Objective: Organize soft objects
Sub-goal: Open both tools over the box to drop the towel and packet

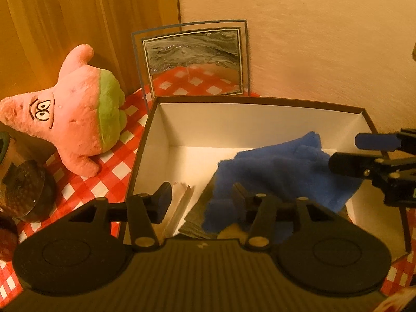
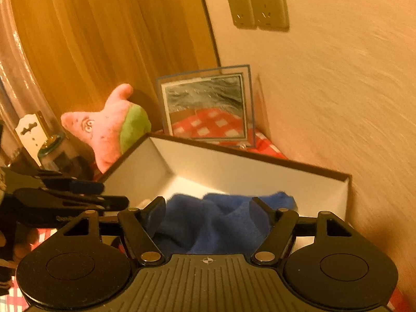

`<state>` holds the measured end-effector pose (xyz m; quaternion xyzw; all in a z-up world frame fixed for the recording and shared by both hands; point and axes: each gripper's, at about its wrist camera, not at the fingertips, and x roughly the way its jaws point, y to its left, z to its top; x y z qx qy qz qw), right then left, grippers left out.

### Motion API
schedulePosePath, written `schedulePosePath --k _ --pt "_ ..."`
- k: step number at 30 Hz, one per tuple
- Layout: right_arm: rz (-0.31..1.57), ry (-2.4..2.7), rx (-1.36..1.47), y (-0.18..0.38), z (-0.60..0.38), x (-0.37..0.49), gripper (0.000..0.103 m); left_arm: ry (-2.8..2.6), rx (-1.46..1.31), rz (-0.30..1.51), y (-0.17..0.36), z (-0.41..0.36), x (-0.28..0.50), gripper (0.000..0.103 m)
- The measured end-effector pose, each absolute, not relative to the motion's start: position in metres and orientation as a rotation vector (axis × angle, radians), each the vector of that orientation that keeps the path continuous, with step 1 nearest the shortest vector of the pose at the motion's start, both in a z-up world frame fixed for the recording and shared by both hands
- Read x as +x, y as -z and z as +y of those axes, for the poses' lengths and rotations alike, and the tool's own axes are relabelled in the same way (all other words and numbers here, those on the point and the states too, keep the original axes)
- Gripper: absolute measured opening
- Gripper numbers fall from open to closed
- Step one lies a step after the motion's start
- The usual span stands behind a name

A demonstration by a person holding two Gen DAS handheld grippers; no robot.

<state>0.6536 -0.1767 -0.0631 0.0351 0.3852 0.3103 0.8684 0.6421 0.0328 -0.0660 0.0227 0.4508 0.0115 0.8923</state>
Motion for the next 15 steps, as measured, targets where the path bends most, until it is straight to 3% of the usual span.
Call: schedulePosePath --k 15 --pt "0.85 -0.618 0.053 0.06 -0.206 0.617 0.072 -0.025 0.022 0.904 0.039 0.004 0.6 0.06"
